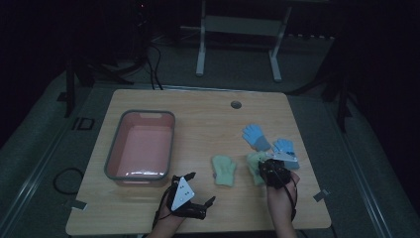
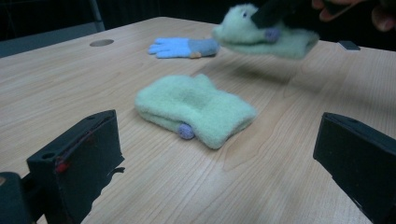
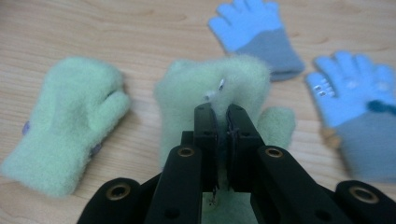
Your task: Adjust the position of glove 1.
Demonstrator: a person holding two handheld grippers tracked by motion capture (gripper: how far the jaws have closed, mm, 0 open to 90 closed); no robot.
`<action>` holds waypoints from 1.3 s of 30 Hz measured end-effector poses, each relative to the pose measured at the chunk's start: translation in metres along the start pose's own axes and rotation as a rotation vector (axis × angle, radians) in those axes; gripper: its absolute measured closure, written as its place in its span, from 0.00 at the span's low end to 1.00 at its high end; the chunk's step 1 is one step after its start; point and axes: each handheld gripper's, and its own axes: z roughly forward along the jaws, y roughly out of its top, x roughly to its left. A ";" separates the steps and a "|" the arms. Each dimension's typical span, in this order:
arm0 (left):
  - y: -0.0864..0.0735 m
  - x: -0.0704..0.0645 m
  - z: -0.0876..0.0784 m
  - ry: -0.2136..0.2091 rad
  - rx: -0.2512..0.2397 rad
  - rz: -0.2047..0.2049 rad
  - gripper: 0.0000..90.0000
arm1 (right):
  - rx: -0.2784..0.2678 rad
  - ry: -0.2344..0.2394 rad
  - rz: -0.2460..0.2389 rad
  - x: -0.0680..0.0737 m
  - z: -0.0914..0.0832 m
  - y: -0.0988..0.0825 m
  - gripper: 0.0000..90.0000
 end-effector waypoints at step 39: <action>0.000 0.000 0.000 0.000 -0.001 0.001 0.01 | 0.041 0.176 -0.063 -0.032 0.022 0.006 0.68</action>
